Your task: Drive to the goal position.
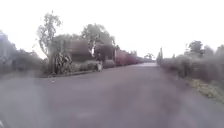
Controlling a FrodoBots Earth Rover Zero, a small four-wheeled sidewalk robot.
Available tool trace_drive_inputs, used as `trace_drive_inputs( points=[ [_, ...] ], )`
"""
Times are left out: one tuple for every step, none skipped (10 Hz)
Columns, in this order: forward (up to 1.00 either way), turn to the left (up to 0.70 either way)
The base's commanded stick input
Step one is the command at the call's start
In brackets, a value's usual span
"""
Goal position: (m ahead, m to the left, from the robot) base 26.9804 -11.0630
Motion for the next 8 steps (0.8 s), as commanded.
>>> trace_drive_inputs(
  points=[
    [0.45, -0.27],
    [0.45, -0.27],
    [0.45, -0.27],
    [0.45, -0.27],
    [0.45, -0.27],
    [0.45, -0.27],
    [0.45, -0.27],
    [0.45, -0.27]
  ],
)
